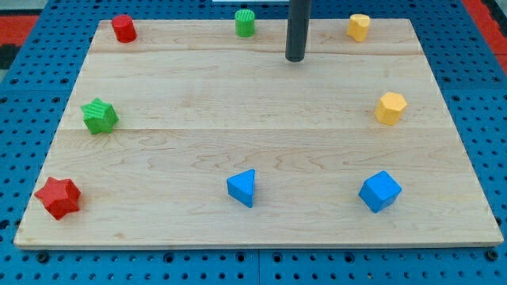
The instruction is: Place your arm below blue triangle
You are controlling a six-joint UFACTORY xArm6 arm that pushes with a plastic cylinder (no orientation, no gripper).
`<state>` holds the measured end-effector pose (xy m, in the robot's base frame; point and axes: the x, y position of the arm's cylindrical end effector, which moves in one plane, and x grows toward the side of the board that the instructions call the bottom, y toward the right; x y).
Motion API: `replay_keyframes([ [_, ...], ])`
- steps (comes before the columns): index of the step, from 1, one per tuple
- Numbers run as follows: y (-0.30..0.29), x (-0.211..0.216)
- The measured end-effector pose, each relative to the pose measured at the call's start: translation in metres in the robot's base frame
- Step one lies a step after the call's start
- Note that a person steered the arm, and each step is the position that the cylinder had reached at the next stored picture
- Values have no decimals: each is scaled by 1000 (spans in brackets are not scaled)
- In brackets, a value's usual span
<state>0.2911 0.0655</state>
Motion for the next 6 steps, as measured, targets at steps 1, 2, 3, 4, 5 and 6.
replay_keyframes([
  [1, -5, 36],
  [2, -24, 78],
  [3, -84, 126],
  [4, -90, 147],
  [5, -42, 179],
  [6, 8, 214],
])
